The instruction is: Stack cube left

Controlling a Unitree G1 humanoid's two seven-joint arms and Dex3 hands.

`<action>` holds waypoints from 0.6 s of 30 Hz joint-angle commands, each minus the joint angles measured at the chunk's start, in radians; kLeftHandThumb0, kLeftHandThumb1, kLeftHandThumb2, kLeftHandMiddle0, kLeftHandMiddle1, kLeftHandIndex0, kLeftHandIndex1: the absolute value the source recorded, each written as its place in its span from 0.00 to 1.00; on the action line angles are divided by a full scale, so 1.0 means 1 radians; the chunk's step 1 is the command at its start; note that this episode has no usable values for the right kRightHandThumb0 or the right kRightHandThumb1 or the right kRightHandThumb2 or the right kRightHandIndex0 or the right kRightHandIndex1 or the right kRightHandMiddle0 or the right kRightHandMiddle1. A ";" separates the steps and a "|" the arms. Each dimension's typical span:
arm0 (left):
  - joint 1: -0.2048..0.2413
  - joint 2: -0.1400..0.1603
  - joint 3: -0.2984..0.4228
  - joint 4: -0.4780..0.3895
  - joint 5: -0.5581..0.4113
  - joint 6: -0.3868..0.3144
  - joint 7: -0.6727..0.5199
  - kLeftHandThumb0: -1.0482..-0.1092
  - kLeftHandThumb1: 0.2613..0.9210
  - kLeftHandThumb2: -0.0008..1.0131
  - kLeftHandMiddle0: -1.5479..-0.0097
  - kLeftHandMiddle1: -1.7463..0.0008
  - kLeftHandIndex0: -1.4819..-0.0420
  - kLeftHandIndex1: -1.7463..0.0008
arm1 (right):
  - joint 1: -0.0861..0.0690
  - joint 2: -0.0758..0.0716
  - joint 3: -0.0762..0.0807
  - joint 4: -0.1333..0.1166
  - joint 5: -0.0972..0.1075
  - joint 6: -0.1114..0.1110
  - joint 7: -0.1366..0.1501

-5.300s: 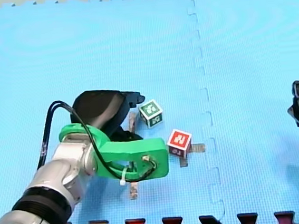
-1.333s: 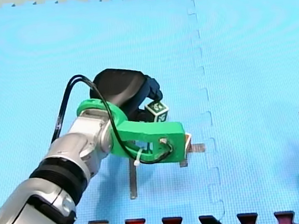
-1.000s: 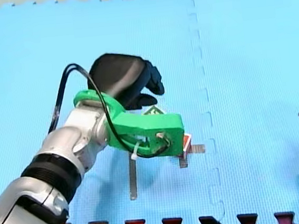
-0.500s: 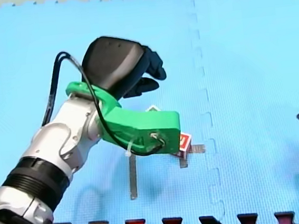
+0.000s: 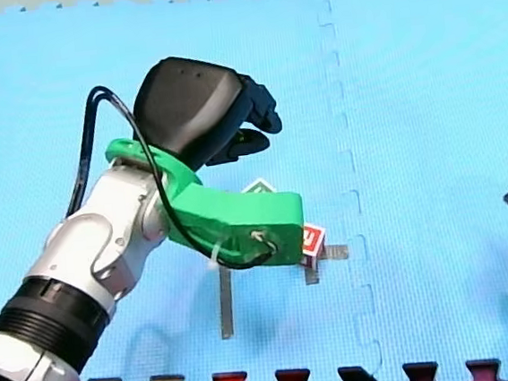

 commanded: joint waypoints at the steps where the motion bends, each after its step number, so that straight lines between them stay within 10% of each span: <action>1: -0.012 0.008 -0.005 0.034 0.001 -0.012 -0.014 0.44 0.71 0.00 0.36 0.00 0.39 1.00 | 0.005 -0.002 -0.003 -0.004 0.002 -0.005 -0.003; 5: -0.036 -0.013 -0.024 0.147 -0.010 -0.019 -0.088 0.30 0.70 0.00 0.44 0.00 0.63 1.00 | 0.006 -0.004 -0.004 -0.003 0.004 -0.007 -0.002; 9: -0.033 -0.069 -0.019 0.334 -0.051 -0.069 -0.064 0.29 0.70 0.00 0.46 0.00 0.64 0.99 | 0.008 -0.005 -0.005 -0.005 0.006 -0.011 0.000; 18: -0.021 -0.107 -0.016 0.448 -0.094 -0.099 -0.102 0.00 0.85 0.03 0.47 0.00 0.76 1.00 | 0.015 -0.010 -0.007 -0.008 0.020 -0.015 0.012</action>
